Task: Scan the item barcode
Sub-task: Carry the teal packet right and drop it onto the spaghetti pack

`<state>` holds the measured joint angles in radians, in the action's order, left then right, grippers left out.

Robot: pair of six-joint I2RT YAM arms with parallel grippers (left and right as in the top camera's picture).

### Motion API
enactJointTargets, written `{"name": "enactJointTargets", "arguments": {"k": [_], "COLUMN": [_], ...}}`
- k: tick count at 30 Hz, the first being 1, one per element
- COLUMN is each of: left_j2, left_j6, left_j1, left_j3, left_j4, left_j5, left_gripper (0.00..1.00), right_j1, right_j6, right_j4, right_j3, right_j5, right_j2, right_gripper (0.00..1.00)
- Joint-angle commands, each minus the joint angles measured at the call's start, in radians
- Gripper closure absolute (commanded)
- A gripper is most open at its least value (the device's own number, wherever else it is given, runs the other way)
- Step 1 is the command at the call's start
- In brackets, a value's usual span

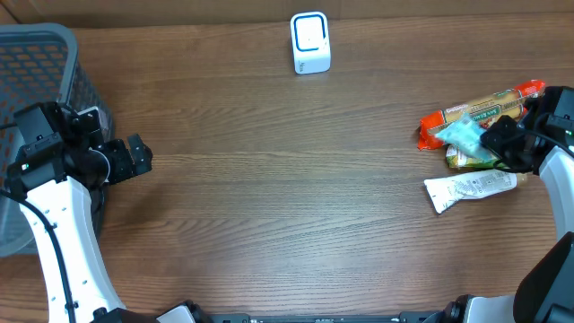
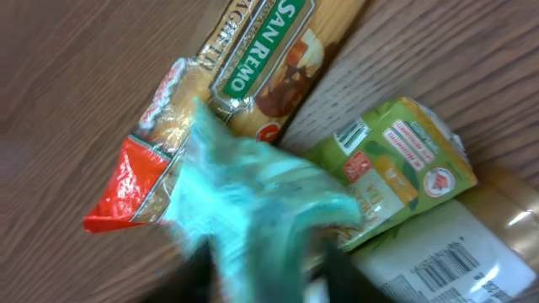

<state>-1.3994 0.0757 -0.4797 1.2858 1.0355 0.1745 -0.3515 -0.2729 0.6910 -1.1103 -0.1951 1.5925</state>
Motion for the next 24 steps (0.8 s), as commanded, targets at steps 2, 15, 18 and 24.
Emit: {"name": "enactJointTargets", "arguments": {"k": [2, 15, 18, 24], "left_j2": [-0.006, -0.006, -0.006, -0.006], "left_j6": [-0.02, -0.02, -0.02, -0.02], "left_j1": [0.002, 0.002, 0.002, 0.002], "left_j3": [0.01, 0.01, 0.01, 0.01], "left_j4": [0.0, 0.0, 0.0, 0.0], "left_j5": [-0.002, -0.002, -0.002, -0.002], "left_gripper": [0.0, 0.0, 0.0, 0.0], "right_j1": [0.003, 0.031, 0.063, 0.147], "right_j6": [-0.016, -0.015, 0.0, 0.117], "right_j4": [-0.001, 0.136, 0.166, 0.291], "right_j3": [-0.007, -0.066, -0.091, -0.198], "right_j5": [-0.016, -0.095, -0.095, -0.095], "right_j2": [-0.014, -0.08, -0.145, -0.337], "right_gripper": [0.28, 0.16, 0.13, 0.0]}}
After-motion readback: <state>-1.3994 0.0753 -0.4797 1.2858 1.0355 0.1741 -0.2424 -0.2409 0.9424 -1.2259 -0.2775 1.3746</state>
